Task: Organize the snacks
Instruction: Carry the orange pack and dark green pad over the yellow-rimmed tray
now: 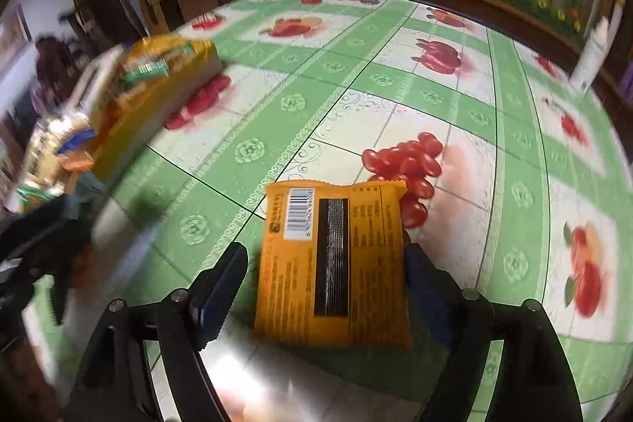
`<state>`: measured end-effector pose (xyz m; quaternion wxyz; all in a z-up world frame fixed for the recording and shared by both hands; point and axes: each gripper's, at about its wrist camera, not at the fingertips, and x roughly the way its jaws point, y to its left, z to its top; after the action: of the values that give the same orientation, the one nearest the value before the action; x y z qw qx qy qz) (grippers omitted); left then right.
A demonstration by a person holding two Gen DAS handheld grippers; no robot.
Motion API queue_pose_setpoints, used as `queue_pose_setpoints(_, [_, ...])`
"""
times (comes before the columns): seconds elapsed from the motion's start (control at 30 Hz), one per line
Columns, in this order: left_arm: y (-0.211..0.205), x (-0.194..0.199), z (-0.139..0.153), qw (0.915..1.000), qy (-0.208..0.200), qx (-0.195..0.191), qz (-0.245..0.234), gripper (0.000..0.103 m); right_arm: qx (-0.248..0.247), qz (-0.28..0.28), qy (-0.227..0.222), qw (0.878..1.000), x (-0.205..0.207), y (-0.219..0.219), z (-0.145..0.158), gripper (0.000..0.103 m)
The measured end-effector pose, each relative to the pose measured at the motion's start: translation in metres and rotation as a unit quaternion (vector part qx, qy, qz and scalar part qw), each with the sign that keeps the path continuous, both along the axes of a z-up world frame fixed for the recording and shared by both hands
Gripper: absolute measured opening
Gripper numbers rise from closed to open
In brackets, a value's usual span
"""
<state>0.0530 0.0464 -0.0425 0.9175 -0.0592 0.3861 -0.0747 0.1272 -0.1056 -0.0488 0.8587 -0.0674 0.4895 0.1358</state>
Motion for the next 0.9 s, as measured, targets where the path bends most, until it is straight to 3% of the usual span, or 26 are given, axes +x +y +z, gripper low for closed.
queue_pose_setpoints(0.07, [0.005, -0.002, 0.003, 0.9999, -0.006, 0.004, 0.007, 0.043, -0.01, 0.007, 0.005, 1.0, 0.001, 0.007, -0.005, 0.081])
queue_pose_setpoints(0.13, [0.009, -0.002, 0.006, 0.9998, -0.01, 0.005, 0.014, 0.043, 0.003, 0.008, -0.002, 1.0, 0.001, 0.009, -0.003, 0.071])
queue_pose_setpoints(0.37, [0.025, -0.008, 0.022, 0.998, -0.041, 0.026, 0.041, 0.043, 0.087, 0.018, -0.015, 0.996, -0.005, 0.01, 0.013, 0.071])
queue_pose_setpoints(0.9, [0.046, -0.013, 0.022, 0.9951, -0.054, 0.045, 0.07, 0.044, 0.193, 0.053, -0.02, 0.98, -0.021, 0.03, 0.044, 0.071])
